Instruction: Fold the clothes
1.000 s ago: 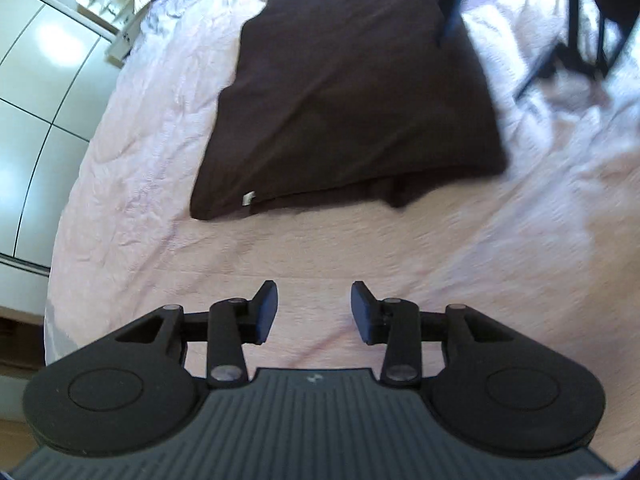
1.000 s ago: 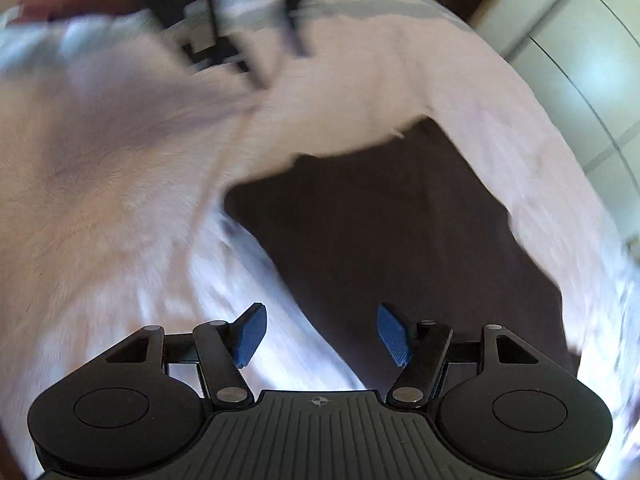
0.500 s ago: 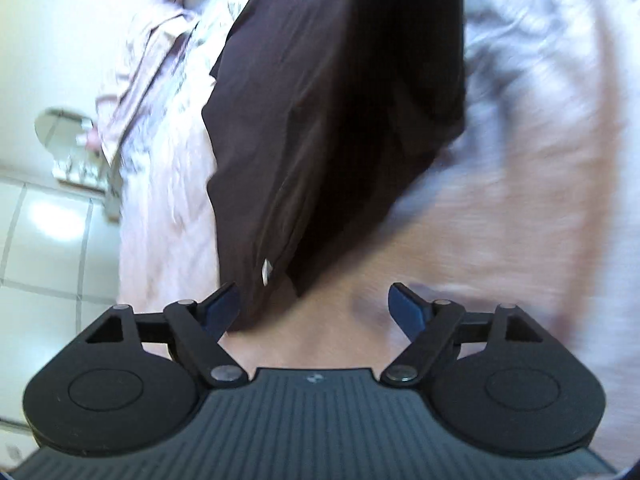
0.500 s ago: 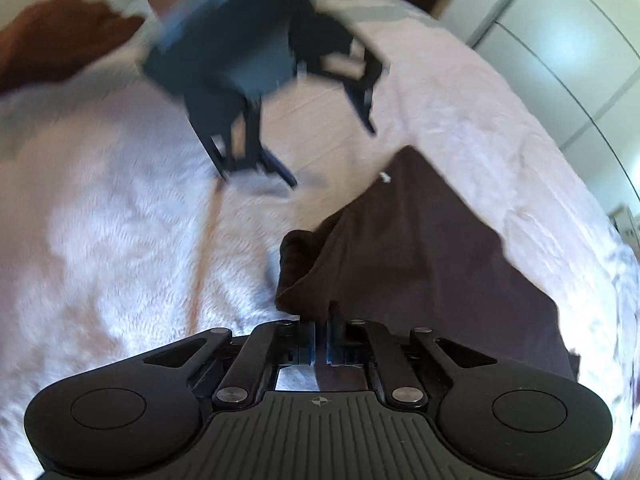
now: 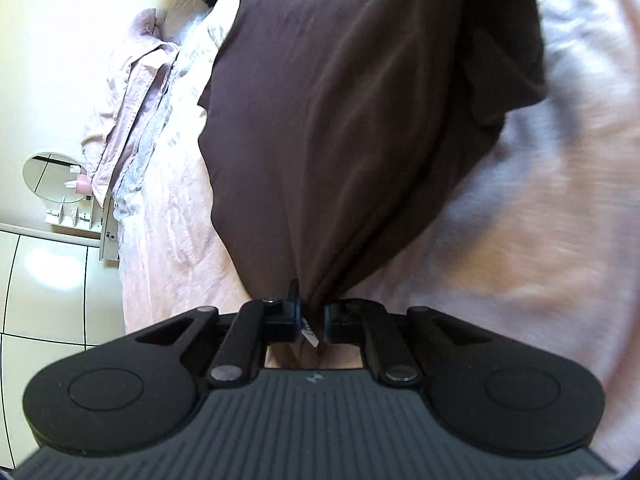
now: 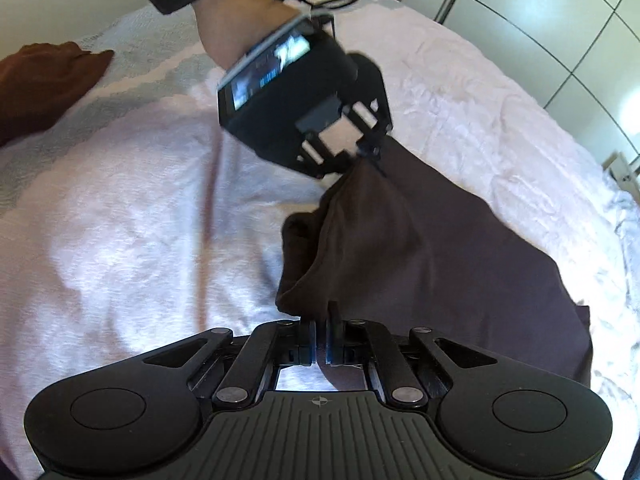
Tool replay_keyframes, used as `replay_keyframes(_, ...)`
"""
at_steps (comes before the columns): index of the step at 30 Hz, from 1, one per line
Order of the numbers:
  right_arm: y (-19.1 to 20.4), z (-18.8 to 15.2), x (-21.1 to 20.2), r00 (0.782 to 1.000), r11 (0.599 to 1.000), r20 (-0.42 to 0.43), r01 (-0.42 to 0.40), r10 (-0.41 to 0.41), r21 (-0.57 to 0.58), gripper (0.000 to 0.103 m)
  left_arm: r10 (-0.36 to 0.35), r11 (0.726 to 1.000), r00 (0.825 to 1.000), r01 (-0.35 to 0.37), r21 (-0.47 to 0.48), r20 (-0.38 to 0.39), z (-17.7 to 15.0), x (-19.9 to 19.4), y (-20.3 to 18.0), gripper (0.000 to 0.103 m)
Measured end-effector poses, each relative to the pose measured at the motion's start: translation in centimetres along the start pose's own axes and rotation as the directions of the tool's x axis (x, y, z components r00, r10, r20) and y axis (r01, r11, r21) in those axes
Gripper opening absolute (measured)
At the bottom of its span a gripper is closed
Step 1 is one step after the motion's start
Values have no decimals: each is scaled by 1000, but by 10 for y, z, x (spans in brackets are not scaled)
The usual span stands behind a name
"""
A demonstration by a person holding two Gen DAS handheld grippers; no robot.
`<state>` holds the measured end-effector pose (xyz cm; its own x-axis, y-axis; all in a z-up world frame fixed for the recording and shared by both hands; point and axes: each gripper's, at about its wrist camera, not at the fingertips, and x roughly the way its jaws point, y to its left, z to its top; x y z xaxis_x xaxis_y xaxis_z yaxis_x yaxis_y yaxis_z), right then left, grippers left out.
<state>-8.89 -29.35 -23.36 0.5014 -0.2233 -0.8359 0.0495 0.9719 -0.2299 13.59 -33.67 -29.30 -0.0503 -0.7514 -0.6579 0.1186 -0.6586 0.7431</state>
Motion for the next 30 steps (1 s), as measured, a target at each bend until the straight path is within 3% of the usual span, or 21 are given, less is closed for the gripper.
replay_keyframes(6,29,11,-27,991,992,43,-128,128,6,2,-62,998,996,60,-20,-59,-3,-68,-1,7)
replay_keyframes(9,35,15,-42,981,982,90,-178,172,61,2,-82,996,993,80,-25,-82,3,-80,18,7)
replay_keyframes(12,7,13,-63,973,959,153,-203,174,199,2,-94,995,992,90,-49,-90,21,-79,57,7)
replay_keyframes(14,-26,5,-81,965,918,204,-224,164,326,2,-97,994,991,92,-60,-93,39,-71,91,7)
replay_keyframes(17,-89,-21,-106,952,817,283,-255,118,518,2,-116,991,989,109,-78,-89,77,-47,148,7)
replay_keyframes(22,-192,-97,-121,935,589,354,-291,10,754,2,-159,986,985,155,-62,-64,150,23,212,8)
replay_keyframes(25,-239,-148,-107,937,487,349,-295,-21,822,2,-201,979,977,198,-56,-64,192,91,222,13)
replay_keyframes(27,-260,-178,-89,944,426,329,-286,-28,858,2,-218,975,973,213,-68,-73,216,136,221,22)
replay_keyframes(30,-285,-224,-52,957,285,291,-272,-23,919,3,-224,969,970,210,-130,-99,236,190,217,28)
